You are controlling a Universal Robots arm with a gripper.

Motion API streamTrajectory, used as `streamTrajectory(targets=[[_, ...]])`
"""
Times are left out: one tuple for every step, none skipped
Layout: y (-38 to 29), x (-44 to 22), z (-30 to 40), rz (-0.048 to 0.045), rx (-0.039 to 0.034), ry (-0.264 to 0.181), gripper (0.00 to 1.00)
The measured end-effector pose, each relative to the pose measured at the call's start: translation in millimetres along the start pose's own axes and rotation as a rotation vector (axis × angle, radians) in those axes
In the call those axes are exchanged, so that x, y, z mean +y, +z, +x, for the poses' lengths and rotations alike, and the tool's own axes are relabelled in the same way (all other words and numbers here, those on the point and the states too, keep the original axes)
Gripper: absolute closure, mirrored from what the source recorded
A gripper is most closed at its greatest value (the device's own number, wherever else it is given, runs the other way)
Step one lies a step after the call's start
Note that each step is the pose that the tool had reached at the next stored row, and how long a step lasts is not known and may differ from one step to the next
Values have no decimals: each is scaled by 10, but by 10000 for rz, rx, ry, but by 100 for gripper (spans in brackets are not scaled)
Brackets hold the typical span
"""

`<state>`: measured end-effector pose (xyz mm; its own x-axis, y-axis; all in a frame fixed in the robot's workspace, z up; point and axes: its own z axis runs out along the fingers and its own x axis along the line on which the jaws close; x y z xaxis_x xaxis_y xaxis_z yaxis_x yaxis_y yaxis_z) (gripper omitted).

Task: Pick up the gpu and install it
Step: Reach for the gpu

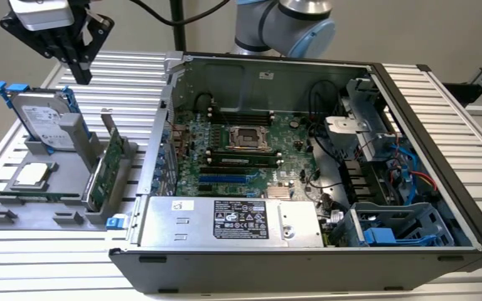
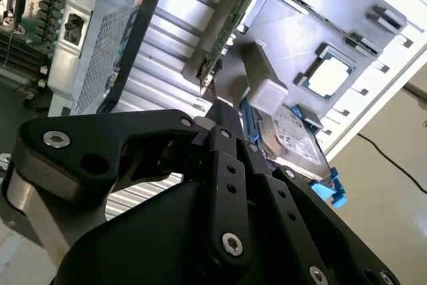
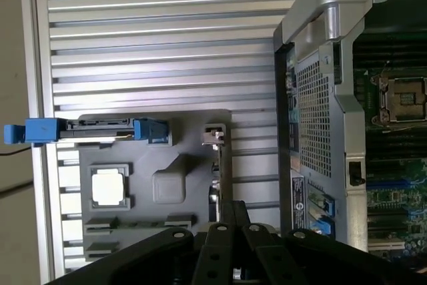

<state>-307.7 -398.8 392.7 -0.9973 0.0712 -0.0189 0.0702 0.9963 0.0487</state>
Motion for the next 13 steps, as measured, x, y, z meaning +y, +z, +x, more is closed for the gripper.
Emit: streamTrajectory(targets=[[0, -1, 11, -1, -1, 1, 100], [0, -1, 18, -1, -1, 1, 100], [0, -1, 18, -1, 0, 0, 100], [0, -1, 18, -1, -1, -1, 100], [0, -1, 19, -1, 0, -1, 100], [-1, -1, 19, 0, 1, -1, 100], [0, -2, 20, -1, -1, -1, 100], [-1, -6, 21, -1, 0, 1, 100], [0, -11, 20, -2, -1, 0, 100], [-1, -18, 19, -2, -1, 1, 100], [-2, -27, 19, 0, 0, 1, 100], [-2, -37, 18, -1, 0, 0, 100], [-2, -48, 17, -2, -1, 0, 100]])
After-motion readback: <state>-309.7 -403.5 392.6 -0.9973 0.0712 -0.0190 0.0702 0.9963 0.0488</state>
